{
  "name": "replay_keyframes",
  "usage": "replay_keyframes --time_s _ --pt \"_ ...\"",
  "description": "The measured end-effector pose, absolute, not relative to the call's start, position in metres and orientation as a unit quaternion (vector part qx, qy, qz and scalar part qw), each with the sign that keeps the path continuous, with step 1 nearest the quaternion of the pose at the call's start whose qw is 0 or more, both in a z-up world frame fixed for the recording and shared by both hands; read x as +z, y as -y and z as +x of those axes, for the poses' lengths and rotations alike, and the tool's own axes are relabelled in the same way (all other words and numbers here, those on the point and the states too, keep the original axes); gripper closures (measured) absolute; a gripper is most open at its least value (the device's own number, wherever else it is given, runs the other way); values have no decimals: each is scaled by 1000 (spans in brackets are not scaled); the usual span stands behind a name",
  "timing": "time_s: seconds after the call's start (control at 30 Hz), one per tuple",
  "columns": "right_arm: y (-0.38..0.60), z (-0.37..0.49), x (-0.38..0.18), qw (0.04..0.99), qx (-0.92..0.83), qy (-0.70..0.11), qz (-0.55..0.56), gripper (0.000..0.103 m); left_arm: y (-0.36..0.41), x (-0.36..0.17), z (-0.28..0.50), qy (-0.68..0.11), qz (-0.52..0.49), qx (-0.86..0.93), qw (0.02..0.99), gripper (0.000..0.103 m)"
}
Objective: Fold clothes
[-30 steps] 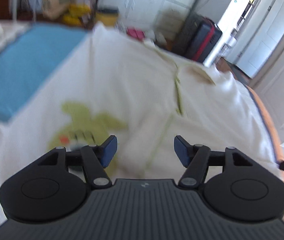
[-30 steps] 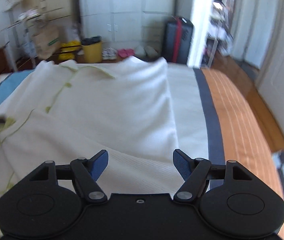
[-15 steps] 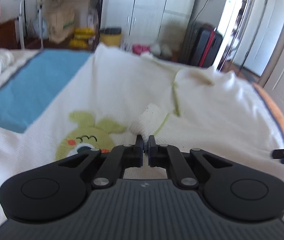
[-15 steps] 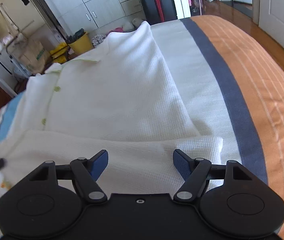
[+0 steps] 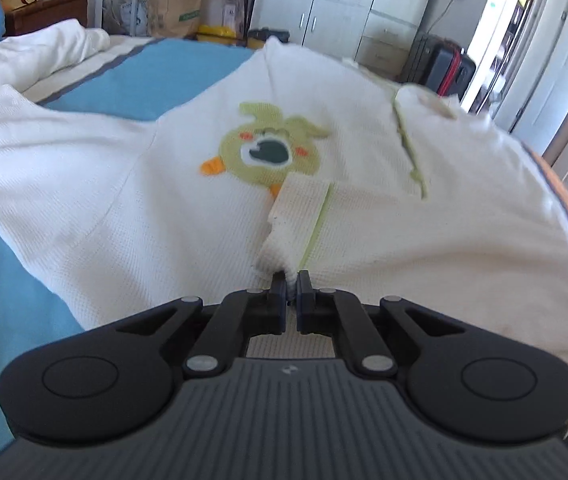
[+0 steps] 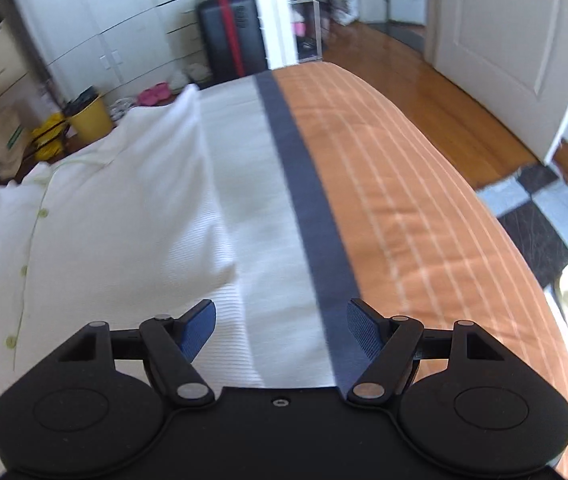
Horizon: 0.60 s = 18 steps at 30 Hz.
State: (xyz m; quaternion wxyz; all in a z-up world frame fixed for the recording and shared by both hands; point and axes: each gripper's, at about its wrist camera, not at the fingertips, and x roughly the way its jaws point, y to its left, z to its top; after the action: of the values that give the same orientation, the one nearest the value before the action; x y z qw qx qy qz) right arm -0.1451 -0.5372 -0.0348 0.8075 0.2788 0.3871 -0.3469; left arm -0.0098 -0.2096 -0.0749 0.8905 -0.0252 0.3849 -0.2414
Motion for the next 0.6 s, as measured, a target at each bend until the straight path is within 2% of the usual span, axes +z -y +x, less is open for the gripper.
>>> replay_keyframes --time_s 0.13,0.27,0.4,0.47,0.53,0.6 --pt "554 -154 -48 798 -322 -376 344 26 208 -60 -9 -359 -27 -253 898 99" --pt "545 -145 -65 786 -286 -401 374 26 198 -64 1 -372 -58 -269 887 98" --pt "527 -142 -44 803 -223 -406 375 26 186 -67 0 -395 -82 -272 874 97" --pt "519 -143 -16 835 -151 -410 333 26 176 -56 -6 -375 -109 -289 874 97" --pt "510 -149 9 847 -142 -442 261 21 178 -50 -6 -364 -86 -296 879 97" --pt "516 -158 6 828 -123 -478 267 20 182 -57 0 -382 -74 -286 875 97"
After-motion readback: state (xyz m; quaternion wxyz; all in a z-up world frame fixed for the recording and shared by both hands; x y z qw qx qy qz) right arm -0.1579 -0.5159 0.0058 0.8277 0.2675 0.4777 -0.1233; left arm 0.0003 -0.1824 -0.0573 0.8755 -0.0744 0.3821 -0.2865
